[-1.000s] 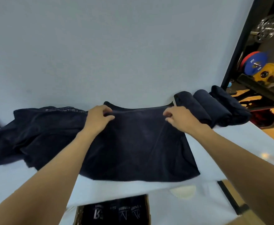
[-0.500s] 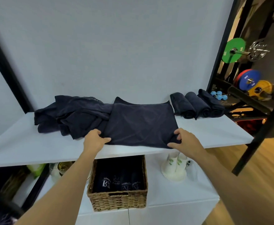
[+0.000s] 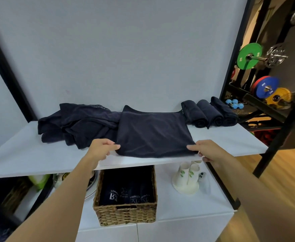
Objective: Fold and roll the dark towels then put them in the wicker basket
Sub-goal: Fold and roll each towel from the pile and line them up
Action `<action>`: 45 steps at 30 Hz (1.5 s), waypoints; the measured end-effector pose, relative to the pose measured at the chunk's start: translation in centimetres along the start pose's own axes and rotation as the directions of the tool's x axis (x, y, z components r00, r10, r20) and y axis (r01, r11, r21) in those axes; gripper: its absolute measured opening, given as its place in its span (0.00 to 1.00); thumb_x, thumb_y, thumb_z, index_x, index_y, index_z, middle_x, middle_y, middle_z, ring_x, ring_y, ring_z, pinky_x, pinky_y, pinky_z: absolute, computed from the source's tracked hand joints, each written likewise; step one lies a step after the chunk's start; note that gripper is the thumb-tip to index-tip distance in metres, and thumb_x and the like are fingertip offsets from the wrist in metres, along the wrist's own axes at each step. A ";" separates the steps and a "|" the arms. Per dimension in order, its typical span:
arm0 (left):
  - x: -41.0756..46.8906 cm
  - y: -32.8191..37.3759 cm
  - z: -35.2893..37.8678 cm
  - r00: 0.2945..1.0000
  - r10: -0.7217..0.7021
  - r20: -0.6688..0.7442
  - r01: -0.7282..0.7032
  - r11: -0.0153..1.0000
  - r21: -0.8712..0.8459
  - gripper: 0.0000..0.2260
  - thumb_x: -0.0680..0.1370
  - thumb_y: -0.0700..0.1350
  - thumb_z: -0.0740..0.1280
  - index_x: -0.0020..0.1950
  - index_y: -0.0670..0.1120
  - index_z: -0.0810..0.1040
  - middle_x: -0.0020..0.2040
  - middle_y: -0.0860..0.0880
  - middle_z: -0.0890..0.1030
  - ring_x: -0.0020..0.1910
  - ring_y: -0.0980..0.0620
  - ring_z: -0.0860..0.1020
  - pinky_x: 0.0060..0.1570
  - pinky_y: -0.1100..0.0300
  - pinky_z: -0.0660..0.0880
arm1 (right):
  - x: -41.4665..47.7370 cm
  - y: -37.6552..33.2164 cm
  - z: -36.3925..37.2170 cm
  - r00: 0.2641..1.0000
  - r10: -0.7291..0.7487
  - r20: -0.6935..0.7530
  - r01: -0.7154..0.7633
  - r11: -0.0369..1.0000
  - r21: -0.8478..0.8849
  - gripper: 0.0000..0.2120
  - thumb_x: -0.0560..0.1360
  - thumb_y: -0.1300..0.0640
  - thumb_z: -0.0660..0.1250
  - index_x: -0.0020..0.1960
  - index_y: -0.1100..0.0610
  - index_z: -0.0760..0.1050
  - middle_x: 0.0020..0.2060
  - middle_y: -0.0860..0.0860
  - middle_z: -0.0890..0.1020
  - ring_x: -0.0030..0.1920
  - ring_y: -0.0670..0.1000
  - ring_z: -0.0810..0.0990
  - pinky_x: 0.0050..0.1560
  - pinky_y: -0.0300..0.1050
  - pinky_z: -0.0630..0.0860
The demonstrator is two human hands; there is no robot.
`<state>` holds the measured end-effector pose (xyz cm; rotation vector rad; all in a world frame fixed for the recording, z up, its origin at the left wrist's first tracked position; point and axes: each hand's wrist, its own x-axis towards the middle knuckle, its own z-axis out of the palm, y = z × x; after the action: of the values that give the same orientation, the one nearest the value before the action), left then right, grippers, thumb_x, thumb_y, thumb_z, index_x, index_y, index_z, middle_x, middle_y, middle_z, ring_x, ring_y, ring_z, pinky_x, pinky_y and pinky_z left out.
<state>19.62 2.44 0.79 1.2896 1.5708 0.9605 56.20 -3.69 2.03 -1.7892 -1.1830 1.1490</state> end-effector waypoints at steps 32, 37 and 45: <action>-7.3 26.6 -10.7 0.833 0.472 -0.290 -0.553 0.743 -0.377 0.05 0.72 0.40 0.75 0.41 0.44 0.79 0.37 0.48 0.79 0.28 0.54 0.72 0.34 0.62 0.71 | -8.9 -25.2 -12.1 0.697 -0.470 -0.542 0.670 0.696 0.258 0.04 0.71 0.54 0.72 0.43 0.51 0.78 0.35 0.43 0.81 0.30 0.41 0.76 0.32 0.37 0.69; -8.0 27.3 -11.0 0.800 0.503 -0.328 -0.599 0.702 -0.384 0.08 0.72 0.39 0.74 0.49 0.43 0.80 0.39 0.47 0.81 0.27 0.56 0.72 0.36 0.63 0.73 | -9.2 -25.3 -12.1 0.685 -0.493 -0.536 0.698 0.657 0.287 0.05 0.76 0.56 0.69 0.50 0.49 0.80 0.45 0.45 0.82 0.40 0.44 0.79 0.36 0.37 0.73; -7.0 27.3 -11.1 0.737 0.616 -0.279 -0.675 0.698 -0.241 0.13 0.69 0.33 0.75 0.51 0.43 0.84 0.41 0.49 0.80 0.39 0.54 0.80 0.43 0.67 0.75 | -8.1 -25.0 -12.7 0.688 -0.577 -0.441 0.718 0.632 0.292 0.14 0.72 0.64 0.72 0.54 0.50 0.83 0.47 0.46 0.84 0.41 0.41 0.81 0.43 0.36 0.71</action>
<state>18.47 -0.28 30.92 1.5746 0.9880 1.7486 58.36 -3.59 31.14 -0.9758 -1.1199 0.5911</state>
